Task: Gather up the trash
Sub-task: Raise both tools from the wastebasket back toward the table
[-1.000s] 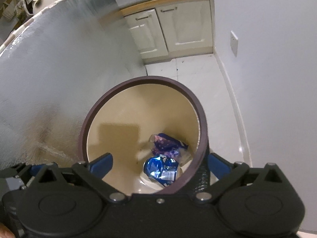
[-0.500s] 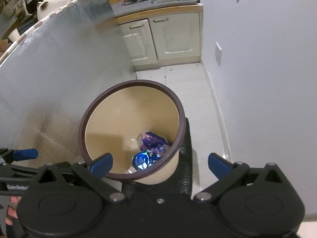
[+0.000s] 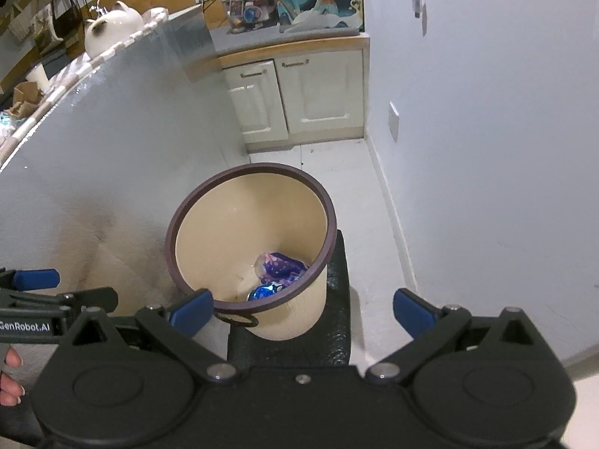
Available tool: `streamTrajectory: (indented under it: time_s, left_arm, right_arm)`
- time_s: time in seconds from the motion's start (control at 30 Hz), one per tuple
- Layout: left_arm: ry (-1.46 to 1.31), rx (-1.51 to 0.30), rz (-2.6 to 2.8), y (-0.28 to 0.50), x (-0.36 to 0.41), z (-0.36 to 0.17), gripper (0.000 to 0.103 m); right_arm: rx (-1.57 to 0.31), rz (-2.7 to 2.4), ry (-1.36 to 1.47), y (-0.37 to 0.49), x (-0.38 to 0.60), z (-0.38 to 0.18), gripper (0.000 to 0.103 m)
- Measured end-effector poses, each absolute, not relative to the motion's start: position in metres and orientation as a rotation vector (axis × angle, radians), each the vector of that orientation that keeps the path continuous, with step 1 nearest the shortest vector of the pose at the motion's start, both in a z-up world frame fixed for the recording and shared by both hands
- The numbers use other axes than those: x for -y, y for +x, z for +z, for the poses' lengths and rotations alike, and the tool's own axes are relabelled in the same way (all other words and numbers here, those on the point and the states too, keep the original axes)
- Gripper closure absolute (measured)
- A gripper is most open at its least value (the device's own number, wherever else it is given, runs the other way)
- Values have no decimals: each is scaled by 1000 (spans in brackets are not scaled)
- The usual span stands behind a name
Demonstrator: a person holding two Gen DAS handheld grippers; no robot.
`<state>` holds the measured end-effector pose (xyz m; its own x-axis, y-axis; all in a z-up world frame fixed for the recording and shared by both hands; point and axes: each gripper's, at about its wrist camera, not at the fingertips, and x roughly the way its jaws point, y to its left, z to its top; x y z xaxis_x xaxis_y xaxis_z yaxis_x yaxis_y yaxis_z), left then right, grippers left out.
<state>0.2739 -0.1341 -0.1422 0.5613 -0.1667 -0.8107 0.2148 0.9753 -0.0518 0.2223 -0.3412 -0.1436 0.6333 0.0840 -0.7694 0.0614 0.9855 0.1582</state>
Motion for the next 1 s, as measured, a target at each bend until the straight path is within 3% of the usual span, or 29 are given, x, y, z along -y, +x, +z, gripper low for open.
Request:
streamTrajectory:
  time_s: [1.0]
  left_arm:
    - [25, -606, -289, 159, 81, -25, 0]
  right_arm:
    - [-601, -48, 111, 107, 309, -37, 0]
